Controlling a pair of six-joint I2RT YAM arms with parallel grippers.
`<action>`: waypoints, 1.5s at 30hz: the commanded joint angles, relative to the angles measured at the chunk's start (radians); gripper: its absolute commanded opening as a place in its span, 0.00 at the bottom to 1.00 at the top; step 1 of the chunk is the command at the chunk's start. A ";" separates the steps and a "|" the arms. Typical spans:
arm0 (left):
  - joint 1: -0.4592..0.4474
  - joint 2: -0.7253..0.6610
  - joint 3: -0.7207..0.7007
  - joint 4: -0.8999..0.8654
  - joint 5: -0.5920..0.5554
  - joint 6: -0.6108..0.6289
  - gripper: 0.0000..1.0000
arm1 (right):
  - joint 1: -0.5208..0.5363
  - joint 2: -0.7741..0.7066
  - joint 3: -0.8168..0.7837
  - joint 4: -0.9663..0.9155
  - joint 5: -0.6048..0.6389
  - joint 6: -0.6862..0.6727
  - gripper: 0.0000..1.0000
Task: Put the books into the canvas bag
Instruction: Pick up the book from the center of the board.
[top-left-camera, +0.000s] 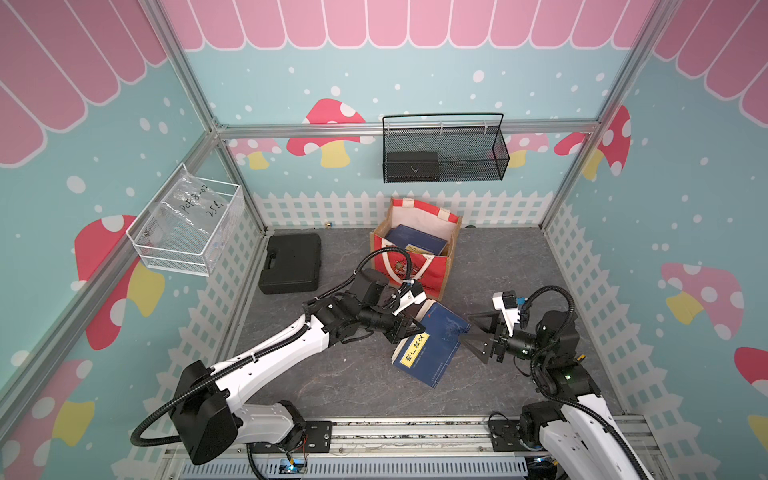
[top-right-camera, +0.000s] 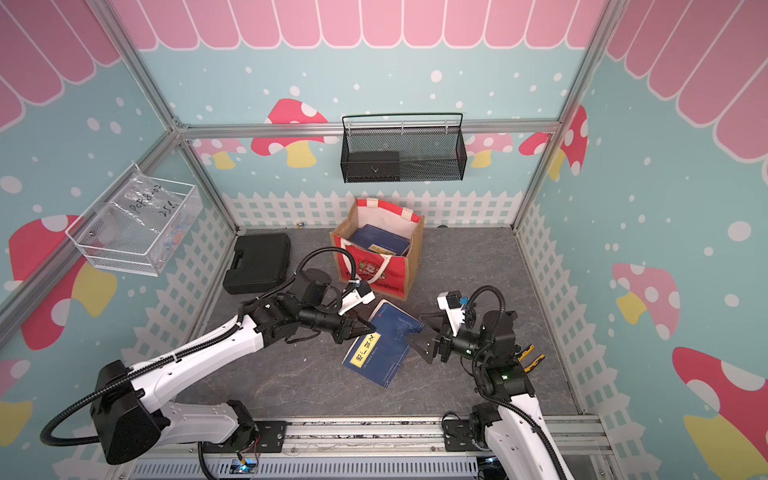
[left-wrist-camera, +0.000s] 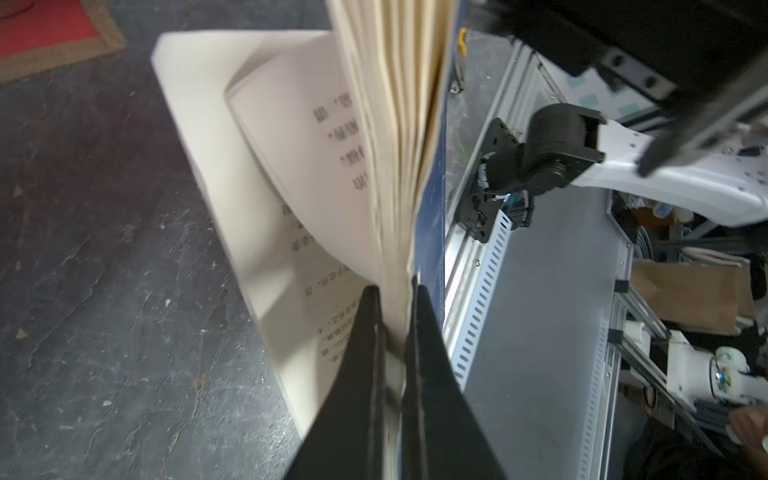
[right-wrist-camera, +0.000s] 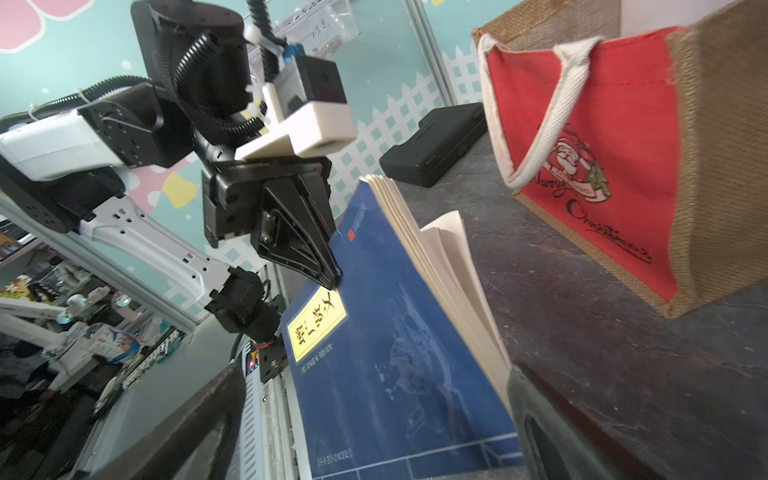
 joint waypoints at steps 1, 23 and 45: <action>0.003 -0.031 0.078 -0.234 0.077 0.162 0.00 | 0.006 0.016 0.023 0.040 -0.103 0.006 1.00; 0.003 -0.084 0.120 -0.367 0.070 0.281 0.00 | 0.255 0.342 0.225 -0.260 -0.027 -0.141 0.81; 0.063 -0.237 0.032 -0.236 -0.218 0.173 0.99 | 0.251 0.441 0.510 -0.186 0.118 -0.080 0.00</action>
